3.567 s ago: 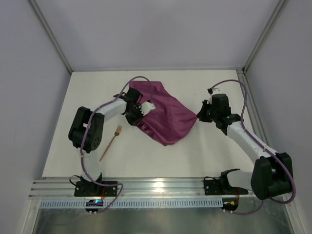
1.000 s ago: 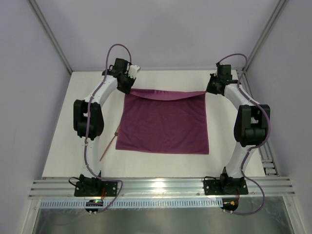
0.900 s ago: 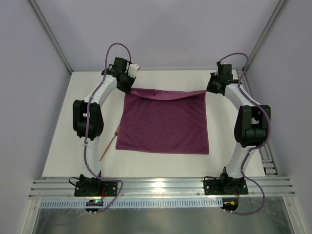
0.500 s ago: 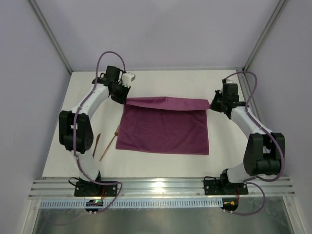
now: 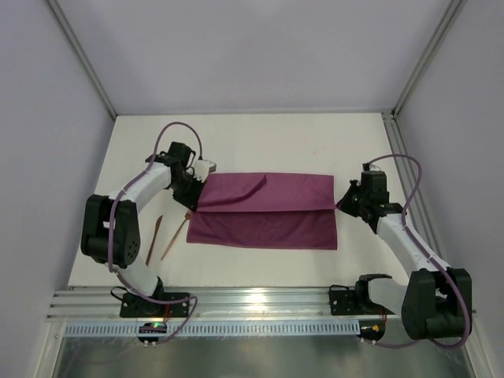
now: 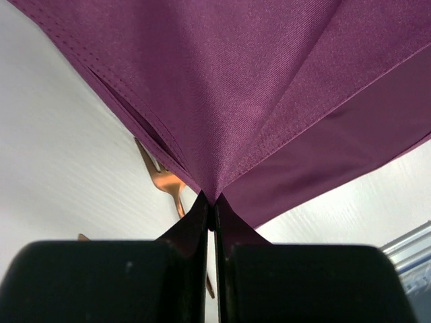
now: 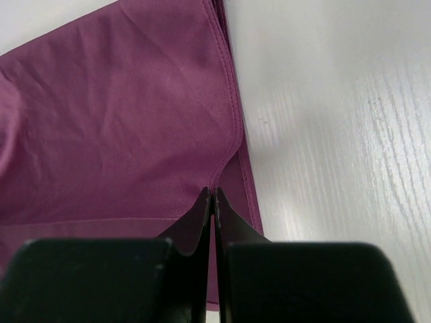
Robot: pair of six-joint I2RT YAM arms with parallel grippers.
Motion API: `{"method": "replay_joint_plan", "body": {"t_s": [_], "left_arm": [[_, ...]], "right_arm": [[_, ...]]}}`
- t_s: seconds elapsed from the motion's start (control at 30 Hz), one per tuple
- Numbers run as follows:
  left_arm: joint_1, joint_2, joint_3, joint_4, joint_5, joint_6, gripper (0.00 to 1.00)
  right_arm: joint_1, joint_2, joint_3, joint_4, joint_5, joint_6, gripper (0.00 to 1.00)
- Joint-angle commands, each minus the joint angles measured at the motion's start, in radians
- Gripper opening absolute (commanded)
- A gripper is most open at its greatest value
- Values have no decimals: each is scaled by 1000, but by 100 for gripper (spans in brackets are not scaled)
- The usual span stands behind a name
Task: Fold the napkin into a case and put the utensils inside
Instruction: Fold and flatten the napkin at the center of the board.
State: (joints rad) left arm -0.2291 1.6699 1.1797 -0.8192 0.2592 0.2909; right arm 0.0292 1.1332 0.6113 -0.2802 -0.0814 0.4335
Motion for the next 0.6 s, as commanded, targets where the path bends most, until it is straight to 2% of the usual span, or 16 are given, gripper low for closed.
{"method": "replay_joint_plan", "body": {"t_s": [0.0,0.27,0.57], "left_arm": [[1,-67,-34,-21,22,44,0],[1,-162,-80,-90,9,86,0],[-7,-185,-137,-121,23,94,0]], "right_arm": [[18,-44,-18,-34,3,31,3],[28,-107,-13,-160,-18,33,3],[31,-125,-51,-221,-43,70,3]]}}
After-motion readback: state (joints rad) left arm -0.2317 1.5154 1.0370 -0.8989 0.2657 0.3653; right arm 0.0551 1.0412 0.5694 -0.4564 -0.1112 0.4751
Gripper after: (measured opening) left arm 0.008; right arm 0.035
